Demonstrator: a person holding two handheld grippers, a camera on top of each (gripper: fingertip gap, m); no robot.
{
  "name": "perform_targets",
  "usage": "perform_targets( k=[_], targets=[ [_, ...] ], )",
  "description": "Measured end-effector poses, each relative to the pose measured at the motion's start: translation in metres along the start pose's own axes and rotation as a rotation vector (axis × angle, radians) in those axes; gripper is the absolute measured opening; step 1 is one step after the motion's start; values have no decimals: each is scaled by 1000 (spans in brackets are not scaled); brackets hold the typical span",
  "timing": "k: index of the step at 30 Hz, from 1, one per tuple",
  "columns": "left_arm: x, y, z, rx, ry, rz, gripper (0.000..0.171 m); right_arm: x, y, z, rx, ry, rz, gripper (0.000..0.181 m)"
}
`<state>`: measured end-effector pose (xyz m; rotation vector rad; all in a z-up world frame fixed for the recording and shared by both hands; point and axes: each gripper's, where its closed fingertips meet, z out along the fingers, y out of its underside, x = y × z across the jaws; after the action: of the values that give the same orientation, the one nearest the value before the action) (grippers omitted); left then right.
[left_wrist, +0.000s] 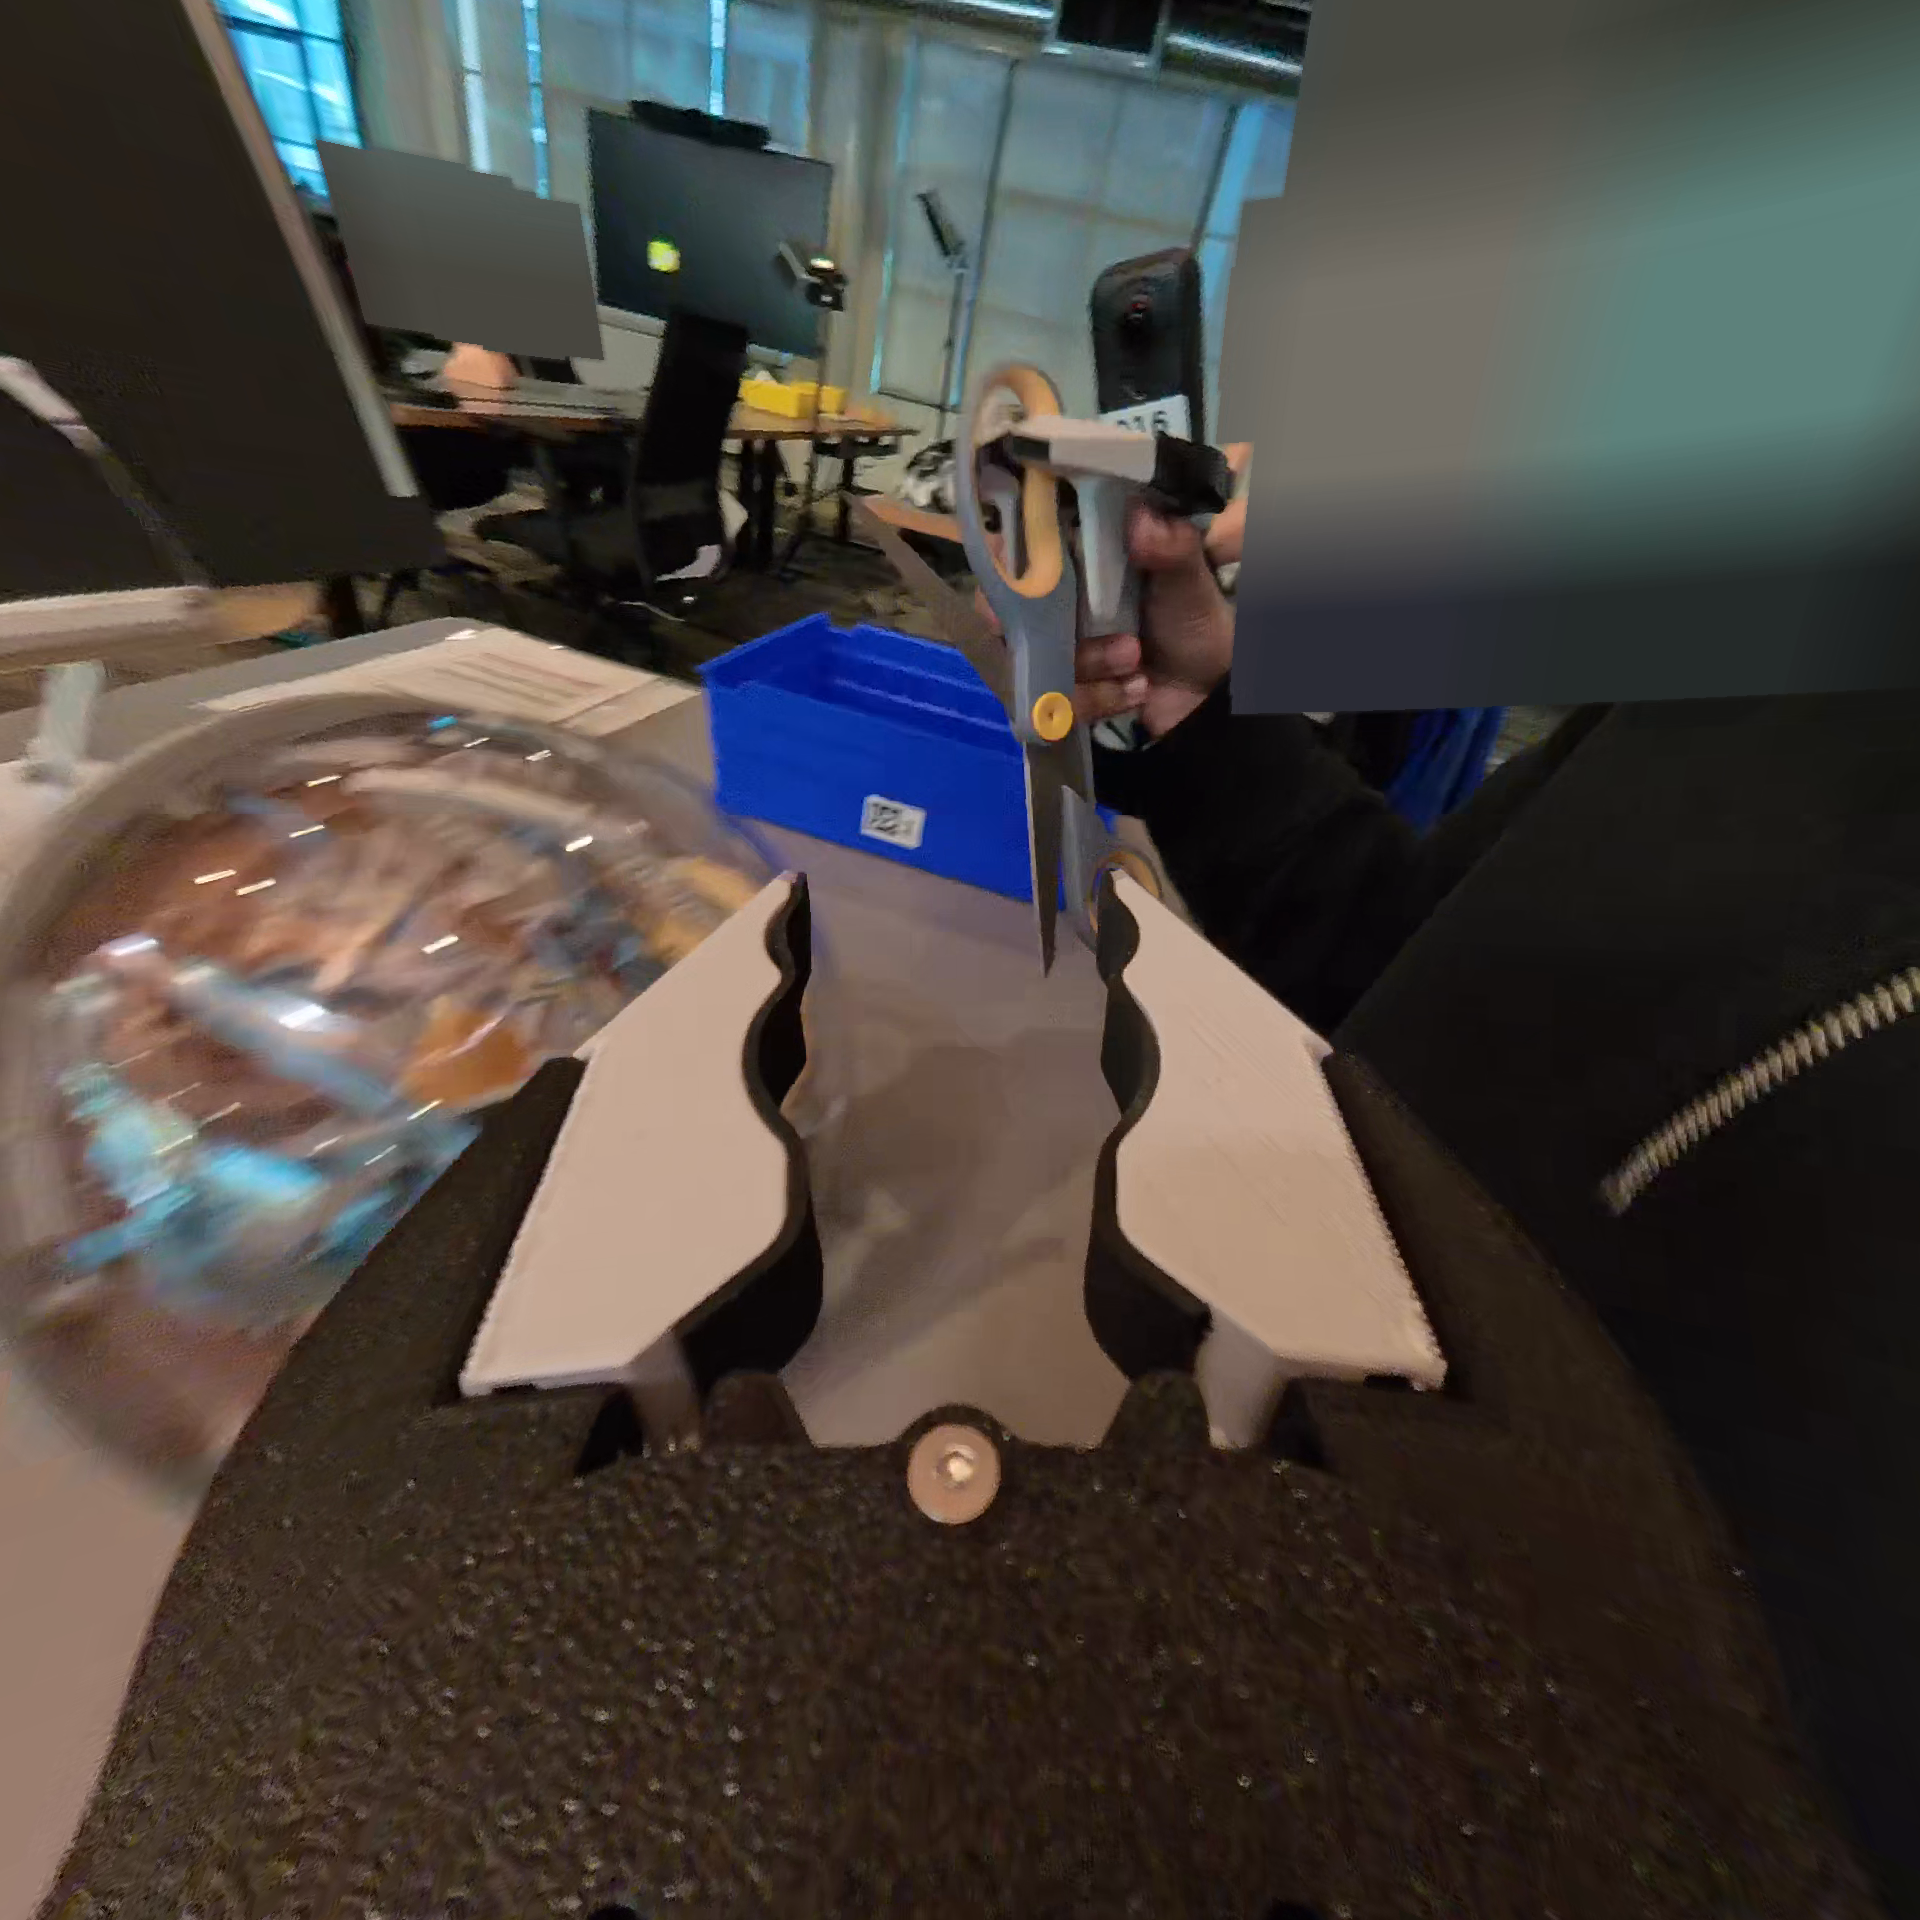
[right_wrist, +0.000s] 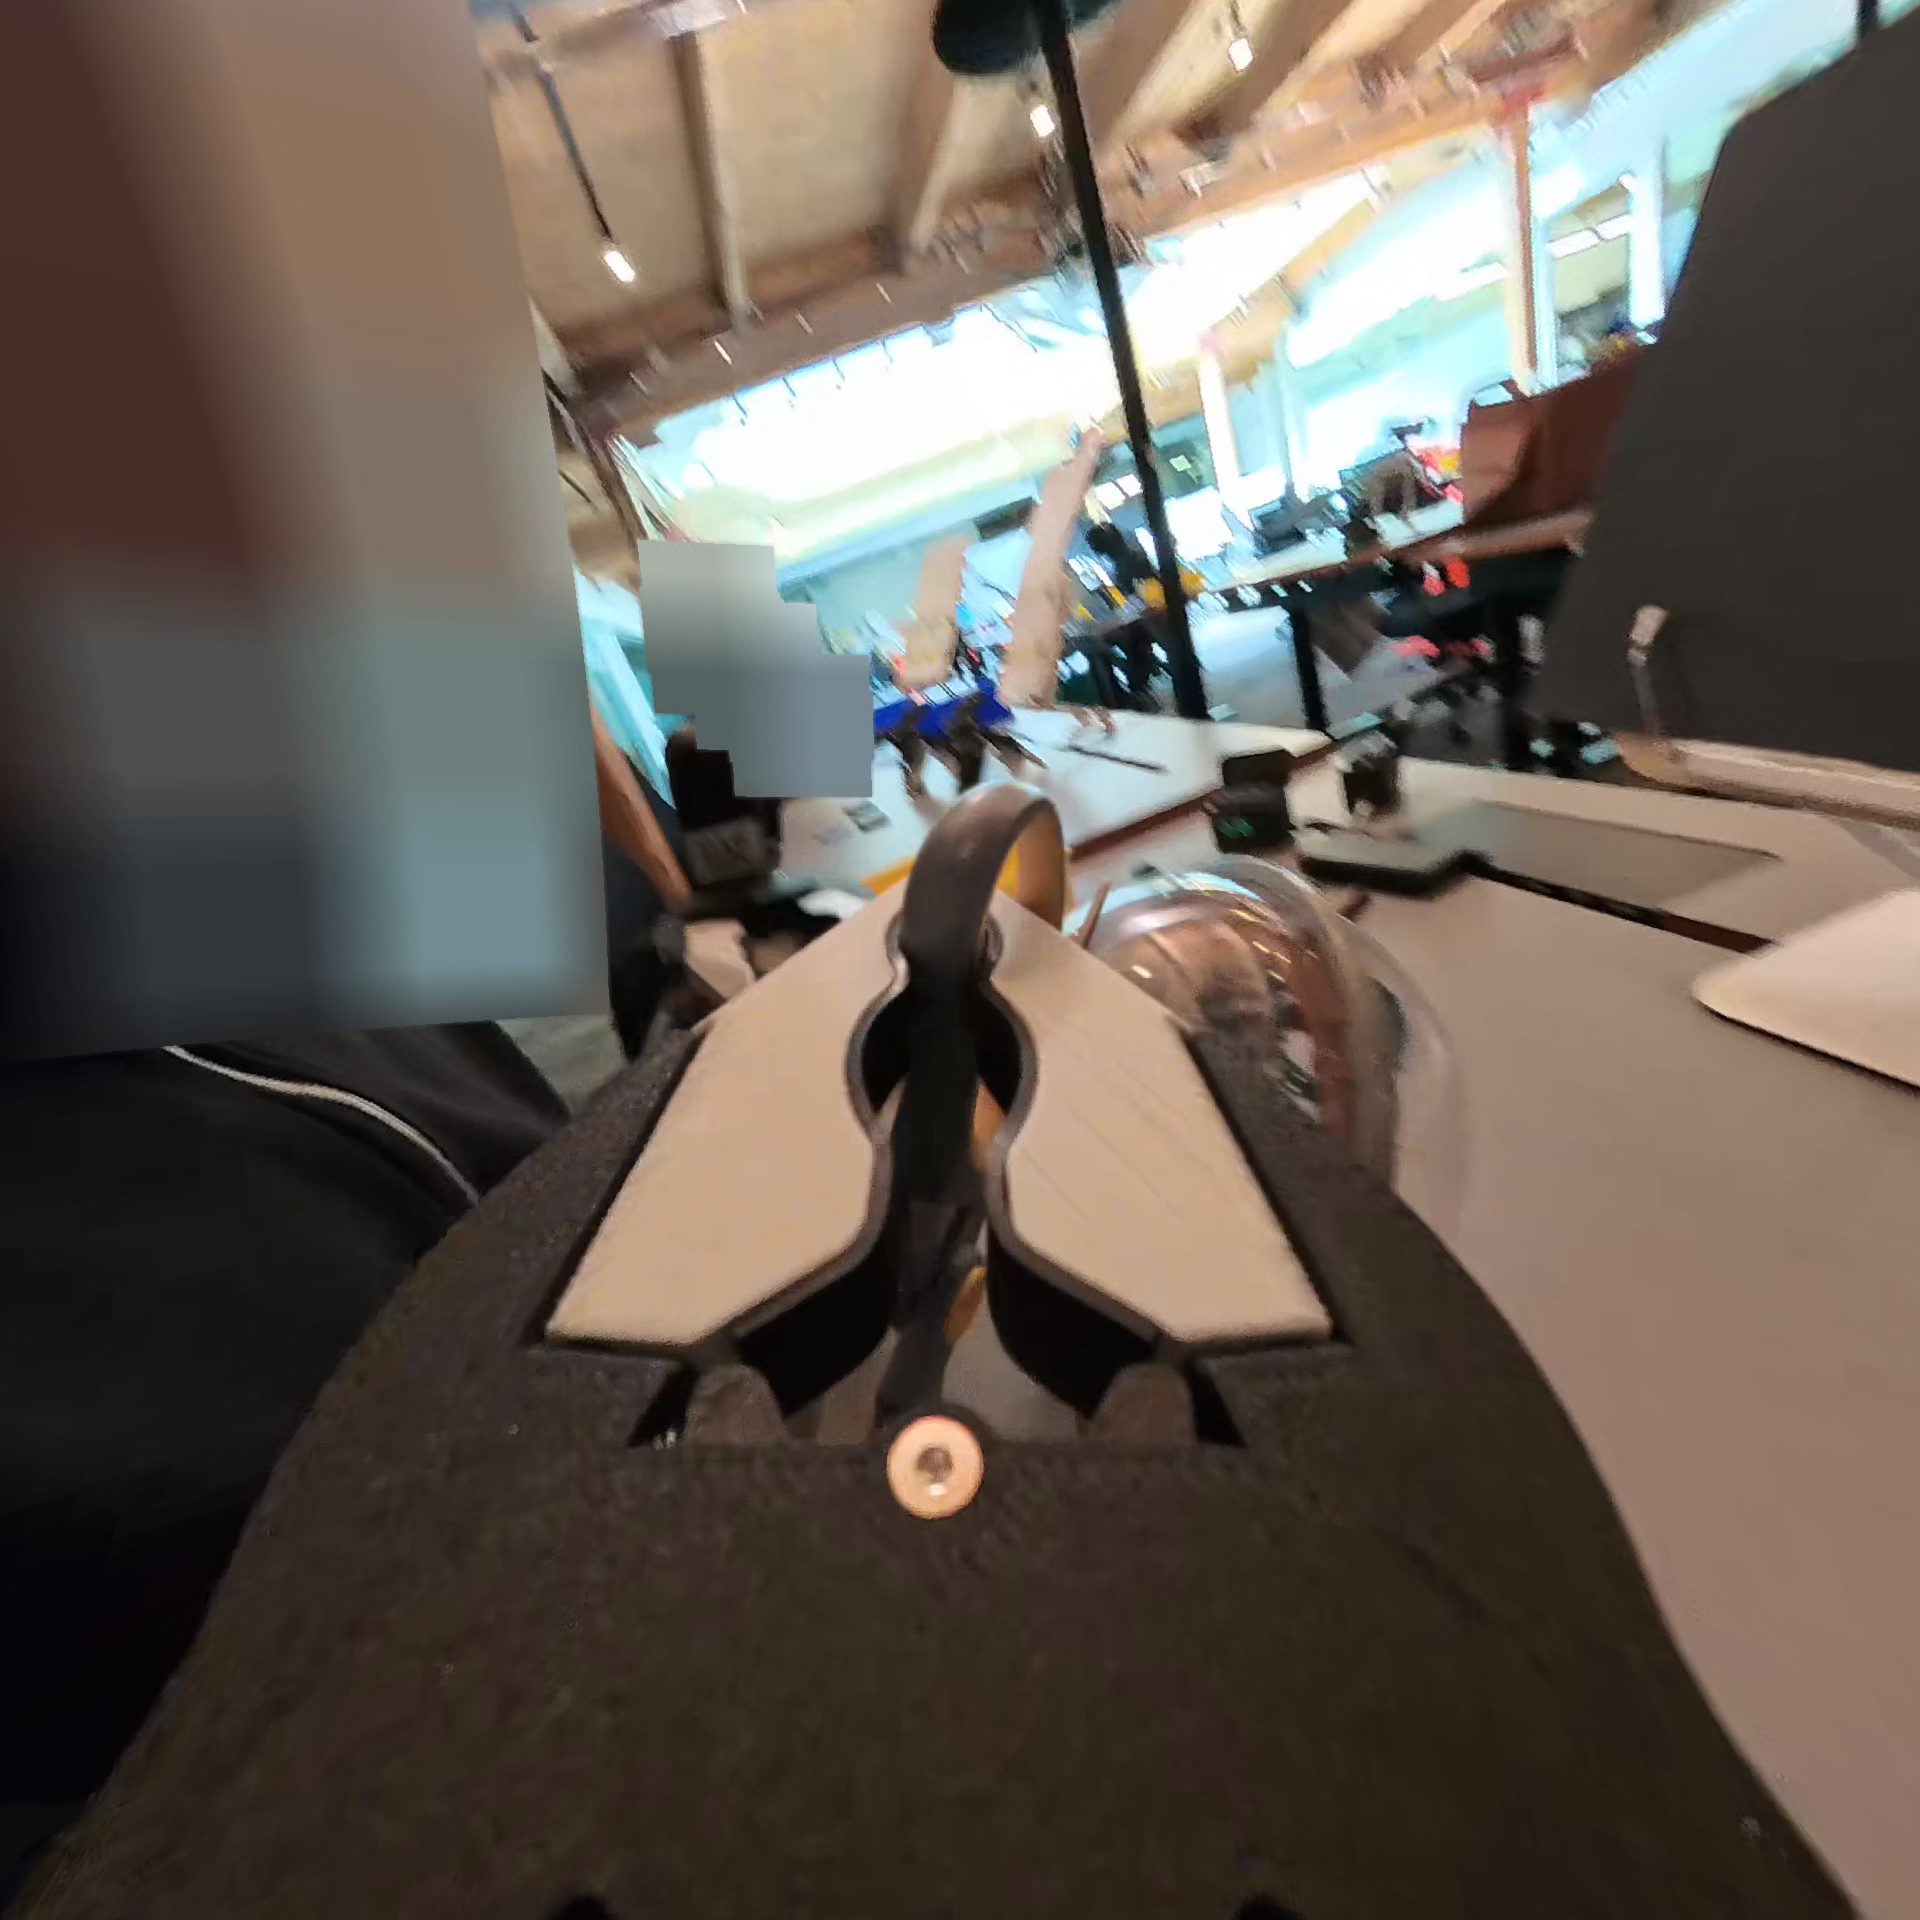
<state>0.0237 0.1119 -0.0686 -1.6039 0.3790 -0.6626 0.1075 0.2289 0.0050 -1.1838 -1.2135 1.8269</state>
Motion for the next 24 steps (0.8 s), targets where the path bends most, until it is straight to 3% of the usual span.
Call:
perform_targets(
  k=[4, 8, 10, 13, 18, 21, 24],
  targets=[
    [39, 18, 59, -92, 107, 5, 54, -40, -6, 21, 56, -109, 35, 5],
    [62, 40, 85, -176, 147, 17, 54, -63, 8, 44, 32, -174, 66, 6],
    [79, 37, 84, -148, 216, -10, 52, -68, 15, 50, 33, -208, 119, 5],
    [82, 32, 79, -103, 218, -46, 20, -75, 31, 60, -2, -266, 160, 3],
    [74, 21, 63, -23, 191, -149, 18, -76, 21, 60, 120, -249, 99, 3],
    [55, -3, 45, 137, 153, -247, 16, -71, 13, 53, 228, -197, 65, 13],
    [50, -7, 40, 161, 148, -256, 15, -71, 17, 49, 293, -188, 94, 26]
  ],
)
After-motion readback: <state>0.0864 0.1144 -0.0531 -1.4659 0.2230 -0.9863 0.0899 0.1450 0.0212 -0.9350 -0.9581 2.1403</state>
